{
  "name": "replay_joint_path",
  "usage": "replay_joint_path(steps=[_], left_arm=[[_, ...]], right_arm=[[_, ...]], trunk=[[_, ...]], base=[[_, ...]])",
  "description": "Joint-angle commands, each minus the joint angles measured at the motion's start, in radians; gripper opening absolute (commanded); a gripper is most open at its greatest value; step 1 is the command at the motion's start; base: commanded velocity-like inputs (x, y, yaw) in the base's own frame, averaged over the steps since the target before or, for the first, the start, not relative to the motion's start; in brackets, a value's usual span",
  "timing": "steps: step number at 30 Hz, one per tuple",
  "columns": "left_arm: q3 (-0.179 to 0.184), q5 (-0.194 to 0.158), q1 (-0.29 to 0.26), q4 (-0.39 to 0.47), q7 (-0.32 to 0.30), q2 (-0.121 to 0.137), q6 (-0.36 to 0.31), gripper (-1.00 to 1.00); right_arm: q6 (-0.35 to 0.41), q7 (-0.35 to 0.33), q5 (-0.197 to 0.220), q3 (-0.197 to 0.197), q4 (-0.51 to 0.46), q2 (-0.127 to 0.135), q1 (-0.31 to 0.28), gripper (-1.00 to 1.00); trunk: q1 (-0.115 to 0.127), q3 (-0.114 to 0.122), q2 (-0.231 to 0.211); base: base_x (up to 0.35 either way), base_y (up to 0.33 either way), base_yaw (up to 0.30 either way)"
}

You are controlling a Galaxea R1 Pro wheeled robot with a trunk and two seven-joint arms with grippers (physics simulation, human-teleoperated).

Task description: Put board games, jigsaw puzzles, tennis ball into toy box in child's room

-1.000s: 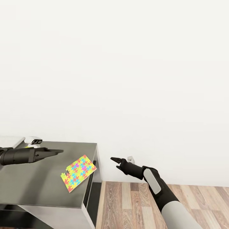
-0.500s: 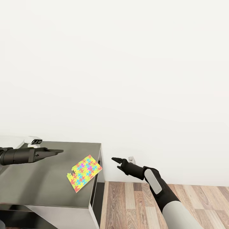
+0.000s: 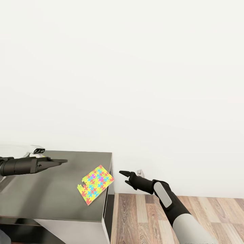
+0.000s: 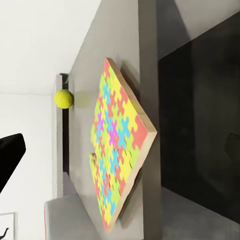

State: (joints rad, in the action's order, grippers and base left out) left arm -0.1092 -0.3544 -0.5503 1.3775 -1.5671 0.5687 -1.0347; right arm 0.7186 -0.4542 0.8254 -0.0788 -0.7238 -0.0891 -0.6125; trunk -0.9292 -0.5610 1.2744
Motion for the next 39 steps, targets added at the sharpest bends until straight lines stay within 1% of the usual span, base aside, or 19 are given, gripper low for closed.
replay_joint_path(steps=[1, 11, 22, 30, 33, 39], left_arm=[[0.000, 0.000, 0.000, 0.000, -0.004, 0.000, -0.010, 1.00], [0.000, 0.000, 0.000, 0.000, -0.004, 0.000, -0.011, 1.00], [0.000, 0.000, 0.000, 0.000, -0.004, 0.000, -0.011, 1.00], [-0.001, 0.000, 0.000, 0.000, -0.004, 0.000, -0.011, 1.00], [-0.001, -0.001, 0.000, 0.000, -0.004, 0.000, -0.011, 1.00], [-0.001, -0.001, 0.000, 0.000, -0.004, 0.000, -0.011, 1.00]], right_arm=[[0.004, -0.001, 0.001, 0.001, 0.001, 0.000, -0.002, 1.00], [0.008, -0.001, 0.001, 0.001, 0.008, 0.001, -0.006, 1.00], [0.015, -0.005, 0.001, 0.001, 0.009, 0.003, -0.014, 1.00], [0.018, -0.009, 0.002, 0.001, 0.037, 0.003, -0.020, 1.00], [0.027, -0.013, 0.003, 0.001, 0.041, 0.003, -0.024, 1.00], [0.052, -0.045, 0.002, 0.002, 0.044, 0.002, -0.030, 1.00]], trunk=[[0.000, -0.001, 0.001], [0.000, -0.001, 0.001], [0.000, -0.001, 0.001], [0.000, -0.001, 0.001], [-0.011, -0.010, 0.022], [-0.034, -0.029, 0.064]], base=[[0.000, 0.069, 0.000], [0.000, 0.025, 0.000], [0.000, 0.113, 0.000], [0.000, 0.015, 0.000], [0.000, 0.003, 0.000], [0.000, 0.000, 0.000]])
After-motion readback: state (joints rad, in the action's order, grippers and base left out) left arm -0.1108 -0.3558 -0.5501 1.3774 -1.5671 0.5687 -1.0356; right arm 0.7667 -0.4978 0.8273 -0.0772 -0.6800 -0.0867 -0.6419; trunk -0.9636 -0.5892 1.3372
